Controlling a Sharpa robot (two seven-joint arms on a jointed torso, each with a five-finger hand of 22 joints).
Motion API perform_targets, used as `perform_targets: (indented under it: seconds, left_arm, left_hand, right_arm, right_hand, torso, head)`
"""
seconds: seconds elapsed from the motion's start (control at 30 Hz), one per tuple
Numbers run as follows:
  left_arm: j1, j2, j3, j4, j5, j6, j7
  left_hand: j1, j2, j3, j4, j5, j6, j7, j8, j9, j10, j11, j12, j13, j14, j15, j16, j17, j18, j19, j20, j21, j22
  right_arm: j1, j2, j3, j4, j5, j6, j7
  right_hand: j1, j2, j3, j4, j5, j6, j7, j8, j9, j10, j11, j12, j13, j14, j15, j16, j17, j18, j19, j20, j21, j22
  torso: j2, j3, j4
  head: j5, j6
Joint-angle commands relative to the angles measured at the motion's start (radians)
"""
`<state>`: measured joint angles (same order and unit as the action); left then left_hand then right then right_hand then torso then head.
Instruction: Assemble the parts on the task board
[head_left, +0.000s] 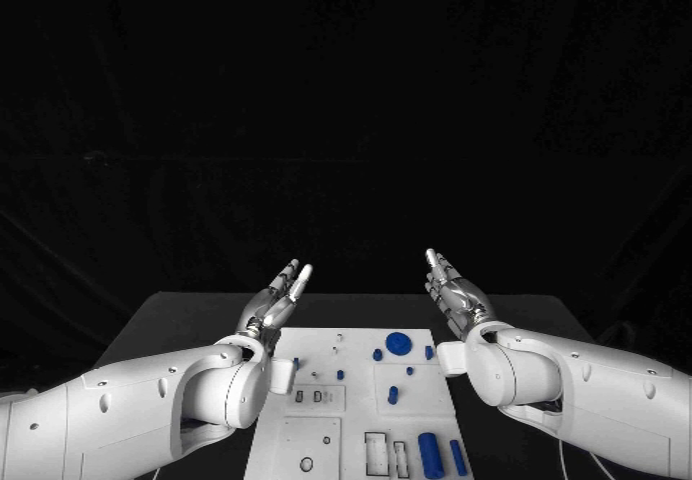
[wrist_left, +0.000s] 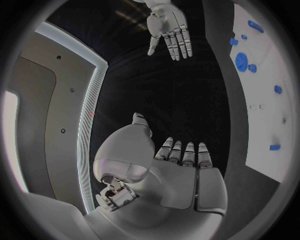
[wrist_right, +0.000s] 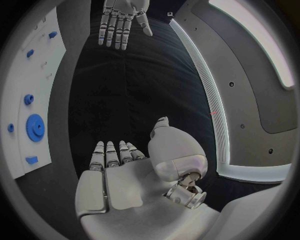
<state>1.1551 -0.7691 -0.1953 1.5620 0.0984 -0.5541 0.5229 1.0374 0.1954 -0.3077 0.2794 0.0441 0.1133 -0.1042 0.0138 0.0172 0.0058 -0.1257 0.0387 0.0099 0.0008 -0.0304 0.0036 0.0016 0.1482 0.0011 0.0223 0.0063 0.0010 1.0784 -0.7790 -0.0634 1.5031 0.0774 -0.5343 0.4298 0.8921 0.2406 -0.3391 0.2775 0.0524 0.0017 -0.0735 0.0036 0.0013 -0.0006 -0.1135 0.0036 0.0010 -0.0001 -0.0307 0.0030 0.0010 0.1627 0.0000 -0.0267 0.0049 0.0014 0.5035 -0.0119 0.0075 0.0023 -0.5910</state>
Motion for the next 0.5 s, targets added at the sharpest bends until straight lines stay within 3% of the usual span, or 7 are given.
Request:
perform_targets:
  seconds: [0.03, 0.13, 0.27, 0.47, 0.5]
  left_arm:
    - [0.012, 0.004, -0.014, 0.000, 0.067, 0.154, 0.037]
    - [0.018, 0.004, -0.023, -0.001, 0.075, 0.171, 0.039]
    - [0.018, 0.004, -0.024, -0.001, 0.075, 0.172, 0.039]
    - [0.018, 0.004, -0.024, -0.001, 0.075, 0.172, 0.039]
    - [0.006, 0.009, -0.024, -0.048, -0.002, 0.262, 0.093]
  left_hand:
    - [0.046, -0.004, -0.020, 0.010, 0.003, 0.009, -0.013, 0.005, 0.002, -0.001, -0.020, 0.003, 0.001, -0.001, -0.033, -0.004, -0.002, 0.021, -0.001, 0.014, -0.006, -0.001]
    - [0.047, -0.012, -0.025, 0.010, 0.002, 0.009, -0.017, 0.005, 0.002, -0.002, -0.023, 0.001, 0.000, -0.001, -0.030, -0.004, -0.002, 0.021, -0.001, 0.021, -0.006, -0.001]
    - [0.047, -0.014, -0.026, 0.011, 0.002, 0.007, -0.020, 0.005, 0.002, -0.002, -0.024, -0.002, 0.000, -0.001, -0.029, -0.004, -0.002, 0.022, -0.001, 0.025, -0.006, -0.001]
    - [0.046, -0.012, -0.027, 0.012, 0.002, 0.006, -0.022, 0.005, 0.002, -0.003, -0.024, -0.003, -0.001, -0.001, -0.025, -0.004, -0.002, 0.023, -0.001, 0.030, -0.006, -0.001]
    - [0.045, -0.012, -0.028, 0.012, 0.002, 0.005, -0.022, 0.004, 0.002, -0.003, -0.024, -0.004, -0.001, -0.001, -0.023, -0.004, -0.002, 0.023, -0.001, 0.032, -0.006, -0.001]
  right_arm:
    - [0.007, 0.002, -0.011, -0.017, 0.067, 0.250, -0.078]
    - [0.012, 0.002, -0.022, -0.031, 0.089, 0.328, -0.103]
    - [0.018, 0.003, -0.033, -0.043, 0.109, 0.400, -0.126]
    - [0.021, 0.003, -0.039, -0.050, 0.120, 0.440, -0.139]
    - [0.018, -0.023, -0.039, -0.060, 0.025, 0.507, -0.142]
  right_hand:
    - [0.055, -0.004, -0.018, 0.008, 0.001, -0.002, 0.010, -0.004, -0.001, 0.001, 0.015, -0.004, -0.001, 0.000, -0.088, -0.003, -0.001, 0.015, 0.000, 0.028, -0.005, -0.001]
    - [0.058, -0.007, -0.019, 0.009, 0.000, -0.002, 0.010, -0.004, -0.001, 0.001, 0.016, -0.004, -0.001, 0.000, -0.086, -0.003, -0.001, 0.016, 0.000, 0.034, -0.005, -0.001]
    - [0.061, -0.010, -0.019, 0.010, -0.001, -0.002, 0.011, -0.004, -0.001, 0.001, 0.017, -0.004, -0.001, 0.000, -0.084, -0.003, -0.001, 0.016, 0.000, 0.042, -0.005, -0.001]
    - [0.064, -0.013, -0.021, 0.010, -0.001, -0.002, 0.011, -0.004, -0.001, 0.001, 0.019, -0.004, -0.001, 0.000, -0.080, -0.003, -0.001, 0.016, 0.000, 0.049, -0.005, -0.001]
    - [0.065, -0.014, -0.020, 0.010, -0.001, -0.002, 0.011, -0.004, -0.001, 0.001, 0.020, -0.004, -0.001, 0.000, -0.079, -0.003, -0.001, 0.016, 0.000, 0.050, -0.005, -0.001]
  torso:
    - [-0.001, -0.0004, 0.0003]
    - [-0.001, -0.0004, 0.0003]
    - [-0.001, -0.0004, 0.0003]
    - [-0.001, -0.0004, 0.0003]
    - [0.009, 0.0028, 0.0114]
  head:
    - [0.000, 0.000]
    - [0.000, 0.000]
    - [0.000, 0.000]
    - [0.000, 0.000]
    - [-0.005, -0.035]
